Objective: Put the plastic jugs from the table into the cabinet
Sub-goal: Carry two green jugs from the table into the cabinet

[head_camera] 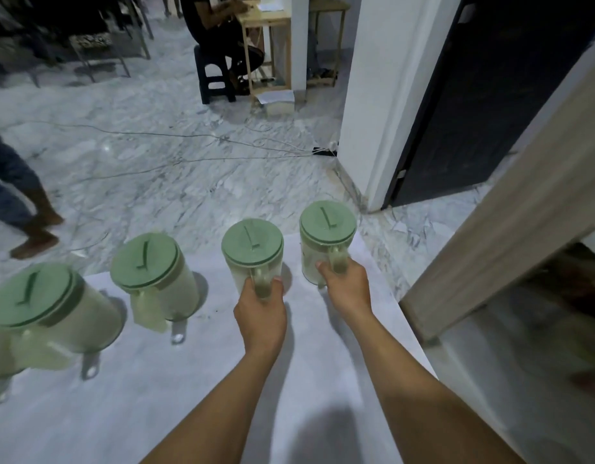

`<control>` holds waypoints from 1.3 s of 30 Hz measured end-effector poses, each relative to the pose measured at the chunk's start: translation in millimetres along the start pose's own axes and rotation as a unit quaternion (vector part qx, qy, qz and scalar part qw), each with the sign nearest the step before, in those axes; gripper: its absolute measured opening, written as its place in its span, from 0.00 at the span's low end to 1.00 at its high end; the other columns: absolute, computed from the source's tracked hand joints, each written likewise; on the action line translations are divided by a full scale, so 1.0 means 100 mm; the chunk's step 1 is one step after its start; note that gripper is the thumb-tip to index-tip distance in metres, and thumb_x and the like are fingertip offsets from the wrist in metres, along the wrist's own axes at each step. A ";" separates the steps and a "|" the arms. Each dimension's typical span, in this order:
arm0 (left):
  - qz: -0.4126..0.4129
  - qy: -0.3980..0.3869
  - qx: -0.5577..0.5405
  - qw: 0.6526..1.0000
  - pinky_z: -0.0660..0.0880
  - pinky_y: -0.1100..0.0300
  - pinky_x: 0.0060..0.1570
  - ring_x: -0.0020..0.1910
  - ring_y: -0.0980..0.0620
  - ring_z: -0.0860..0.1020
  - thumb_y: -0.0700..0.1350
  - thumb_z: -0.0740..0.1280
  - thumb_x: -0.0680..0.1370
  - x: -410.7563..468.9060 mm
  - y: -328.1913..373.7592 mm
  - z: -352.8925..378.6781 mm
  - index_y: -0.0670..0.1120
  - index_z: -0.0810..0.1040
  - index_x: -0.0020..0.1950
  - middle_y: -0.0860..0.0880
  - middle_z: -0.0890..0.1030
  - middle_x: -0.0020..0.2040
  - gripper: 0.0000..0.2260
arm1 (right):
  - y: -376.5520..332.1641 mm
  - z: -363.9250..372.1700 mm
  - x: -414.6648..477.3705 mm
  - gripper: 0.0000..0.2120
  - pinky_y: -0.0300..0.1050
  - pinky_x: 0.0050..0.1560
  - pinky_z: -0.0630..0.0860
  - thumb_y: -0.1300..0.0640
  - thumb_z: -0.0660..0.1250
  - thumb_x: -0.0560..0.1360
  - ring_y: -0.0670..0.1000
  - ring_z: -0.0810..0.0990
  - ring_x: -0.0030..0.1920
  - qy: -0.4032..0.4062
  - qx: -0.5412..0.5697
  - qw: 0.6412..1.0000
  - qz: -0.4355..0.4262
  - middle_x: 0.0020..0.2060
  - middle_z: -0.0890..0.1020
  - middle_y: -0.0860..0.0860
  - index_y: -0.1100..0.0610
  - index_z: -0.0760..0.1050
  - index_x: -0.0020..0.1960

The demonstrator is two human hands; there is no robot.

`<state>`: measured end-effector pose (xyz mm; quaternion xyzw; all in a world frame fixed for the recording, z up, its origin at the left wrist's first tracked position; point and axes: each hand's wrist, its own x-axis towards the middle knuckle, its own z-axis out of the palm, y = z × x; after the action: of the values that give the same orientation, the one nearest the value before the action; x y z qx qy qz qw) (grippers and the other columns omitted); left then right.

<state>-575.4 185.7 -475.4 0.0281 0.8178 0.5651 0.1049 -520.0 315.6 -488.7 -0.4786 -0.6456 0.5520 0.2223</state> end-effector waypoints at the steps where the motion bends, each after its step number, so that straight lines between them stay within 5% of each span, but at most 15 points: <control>1: 0.008 0.000 -0.001 1.000 0.67 0.61 0.35 0.37 0.57 0.76 0.47 0.66 0.78 0.01 0.00 0.00 0.46 0.76 0.45 0.54 0.79 0.37 0.05 | 0.00 0.03 -0.01 0.06 0.44 0.42 0.75 0.54 0.72 0.75 0.53 0.83 0.46 0.001 0.014 1.000 -0.003 0.44 0.85 0.51 0.56 0.81 0.50; 7: 0.053 -0.008 0.015 0.998 0.66 0.71 0.32 0.36 0.60 0.75 0.45 0.66 0.78 0.08 -0.03 -0.06 0.45 0.75 0.45 0.54 0.78 0.36 0.05 | -0.07 0.09 -0.05 0.10 0.37 0.38 0.74 0.57 0.70 0.75 0.51 0.83 0.45 0.026 0.057 0.998 -0.014 0.46 0.85 0.53 0.60 0.81 0.54; 10: 0.064 -0.014 0.015 0.998 0.66 0.62 0.32 0.35 0.59 0.74 0.45 0.66 0.78 0.08 0.01 -0.14 0.43 0.74 0.44 0.53 0.77 0.36 0.06 | -0.11 0.07 -0.13 0.09 0.36 0.36 0.73 0.59 0.70 0.74 0.49 0.82 0.42 0.033 0.072 0.997 -0.013 0.44 0.84 0.53 0.60 0.80 0.53; 19: 0.103 -0.052 -0.036 0.993 0.70 0.58 0.41 0.39 0.53 0.78 0.47 0.66 0.78 -0.01 0.32 -0.59 0.49 0.74 0.45 0.53 0.79 0.39 0.04 | -0.50 -0.05 -0.70 0.04 0.41 0.36 0.69 0.58 0.68 0.73 0.47 0.74 0.32 0.079 0.096 0.991 -0.039 0.33 0.77 0.47 0.53 0.74 0.42; 24: 0.152 -0.090 -0.055 0.983 0.67 0.68 0.31 0.33 0.55 0.73 0.45 0.66 0.77 -0.20 0.68 -1.04 0.42 0.74 0.42 0.47 0.78 0.36 0.08 | -0.92 -0.23 -1.34 0.07 0.41 0.30 0.67 0.60 0.68 0.73 0.47 0.70 0.27 0.139 0.104 0.983 -0.065 0.27 0.73 0.48 0.53 0.73 0.39; 39: 0.233 -0.276 -0.125 0.924 0.67 0.61 0.30 0.34 0.50 0.74 0.46 0.65 0.74 -1.38 1.57 -2.47 0.40 0.75 0.41 0.47 0.77 0.33 0.09 | -1.76 -0.84 -3.88 0.07 0.50 0.43 0.76 0.58 0.69 0.74 0.49 0.78 0.36 0.365 0.075 0.924 -0.088 0.36 0.82 0.53 0.50 0.76 0.38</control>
<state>-502.5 -7.6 -225.8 0.3593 0.6496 0.6410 0.1947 -345.4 34.5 -208.1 -0.5700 -0.5158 0.3638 0.5260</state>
